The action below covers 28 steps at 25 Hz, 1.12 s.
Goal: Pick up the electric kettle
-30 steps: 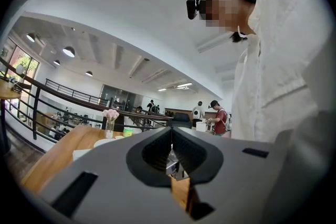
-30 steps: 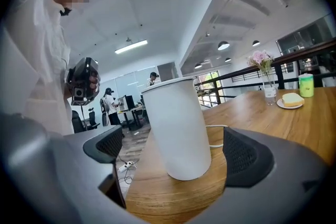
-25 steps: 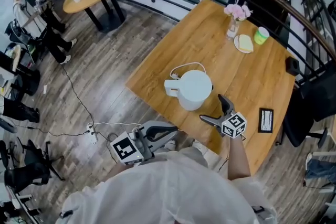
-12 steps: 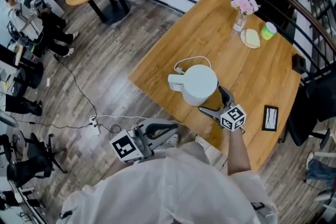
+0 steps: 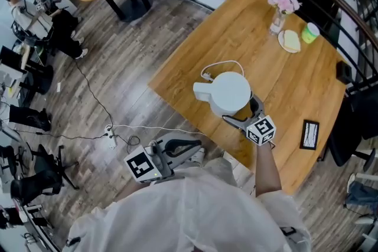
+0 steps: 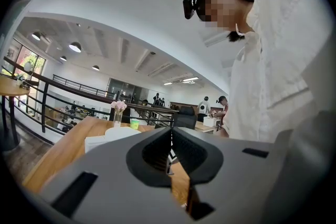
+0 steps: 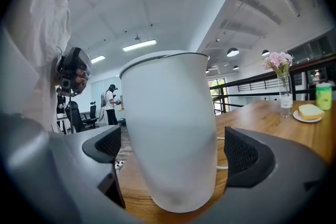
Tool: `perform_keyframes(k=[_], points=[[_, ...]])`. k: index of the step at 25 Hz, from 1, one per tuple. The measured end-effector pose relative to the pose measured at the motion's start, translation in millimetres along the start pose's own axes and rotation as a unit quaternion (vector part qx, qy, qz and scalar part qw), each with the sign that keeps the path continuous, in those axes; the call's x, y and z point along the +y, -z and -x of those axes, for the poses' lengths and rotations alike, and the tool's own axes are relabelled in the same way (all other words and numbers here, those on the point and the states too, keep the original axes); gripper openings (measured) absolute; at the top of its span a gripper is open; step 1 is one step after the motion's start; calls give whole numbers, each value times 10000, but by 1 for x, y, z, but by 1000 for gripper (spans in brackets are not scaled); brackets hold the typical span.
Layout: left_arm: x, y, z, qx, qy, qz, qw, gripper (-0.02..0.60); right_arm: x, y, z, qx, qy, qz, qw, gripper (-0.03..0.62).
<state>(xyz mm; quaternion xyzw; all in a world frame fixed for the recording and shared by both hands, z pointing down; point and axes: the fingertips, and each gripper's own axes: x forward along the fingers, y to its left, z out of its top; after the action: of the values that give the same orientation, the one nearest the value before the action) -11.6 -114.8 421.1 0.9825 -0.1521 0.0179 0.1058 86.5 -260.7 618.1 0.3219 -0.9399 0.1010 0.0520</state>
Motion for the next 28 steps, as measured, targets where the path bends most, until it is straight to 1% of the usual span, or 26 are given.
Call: perform_keyframes(k=[3,11,15,23,28], points=[[1,2,1,34,-5,11,10000,9,-1,4,-8,74,-25,99,9999,577],[5,10,5,122,-60,69,9999,8,0,7,-19,218,-317,188,9991,577],[7,11,6,120,-79,83,9999,8,0,8,-20,284,-349,197,9988,577],[10,17,0,-8,-13,38,10000,8,0,9,-20,409,-360,168,9984,575],[29,27,0,-78,-46,-67,9999,9,-2,12,-21,513,-361,163,9979,575]])
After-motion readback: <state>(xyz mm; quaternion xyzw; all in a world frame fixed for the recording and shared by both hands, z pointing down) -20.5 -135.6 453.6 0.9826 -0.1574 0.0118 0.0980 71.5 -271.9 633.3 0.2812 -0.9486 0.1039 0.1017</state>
